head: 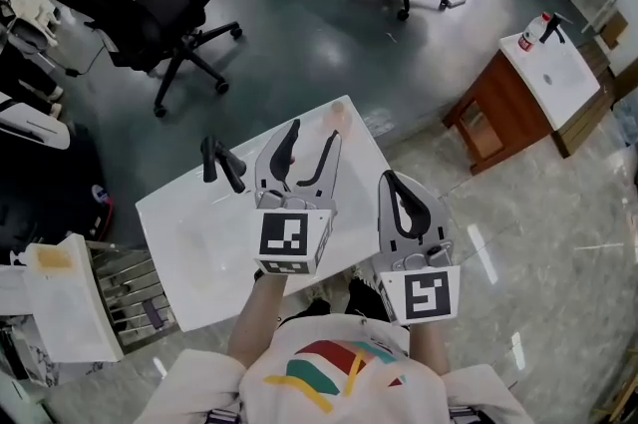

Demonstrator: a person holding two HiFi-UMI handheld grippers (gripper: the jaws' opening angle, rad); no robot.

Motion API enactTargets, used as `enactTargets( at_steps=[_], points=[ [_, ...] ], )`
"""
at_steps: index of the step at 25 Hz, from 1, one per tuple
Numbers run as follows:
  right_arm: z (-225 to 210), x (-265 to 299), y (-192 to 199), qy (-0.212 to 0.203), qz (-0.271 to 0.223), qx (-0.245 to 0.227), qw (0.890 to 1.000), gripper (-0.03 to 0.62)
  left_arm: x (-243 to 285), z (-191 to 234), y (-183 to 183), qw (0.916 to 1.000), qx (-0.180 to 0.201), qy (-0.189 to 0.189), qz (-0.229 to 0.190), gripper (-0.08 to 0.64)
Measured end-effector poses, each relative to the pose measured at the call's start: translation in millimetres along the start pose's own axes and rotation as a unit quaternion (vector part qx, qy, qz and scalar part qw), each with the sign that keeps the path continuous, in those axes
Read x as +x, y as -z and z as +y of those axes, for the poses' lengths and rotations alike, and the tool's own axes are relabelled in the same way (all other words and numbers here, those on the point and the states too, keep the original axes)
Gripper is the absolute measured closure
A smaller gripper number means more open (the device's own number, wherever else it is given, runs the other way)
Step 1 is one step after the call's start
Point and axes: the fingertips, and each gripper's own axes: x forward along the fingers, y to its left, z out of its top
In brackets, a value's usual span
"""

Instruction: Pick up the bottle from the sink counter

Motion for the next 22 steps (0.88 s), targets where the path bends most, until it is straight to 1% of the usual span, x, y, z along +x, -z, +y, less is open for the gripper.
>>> enactTargets(
  at_steps=[1,3,8,15,19,22],
  points=[
    [-1,2,4,-0.001,0.004,0.003,1.0,0.581,9,0,6,0.9999,0.0,0.006,0.008,0.335],
    [-5,6,13,-0.002,0.014,0.01,1.0,0.58,29,-1,20,0.9995,-0.003,0.015,0.027,0.299],
    [-15,13,43,-0.001,0.045,0.028,0.999,0.581,71,1,64,0.9973,-0.018,0.021,0.068,0.238],
    [-31,22,79,-0.001,0.082,0.042,0.996,0.58,115,5,117,0.9933,-0.032,0.014,0.111,0.214],
    [-34,26,95,0.0,0.101,0.053,0.993,0.58,133,12,156,0.988,-0.045,0.007,0.147,0.191],
    [-33,28,98,0.002,0.109,0.052,0.993,0.58,141,16,182,0.9842,-0.049,0.006,0.17,0.186]
  ],
)
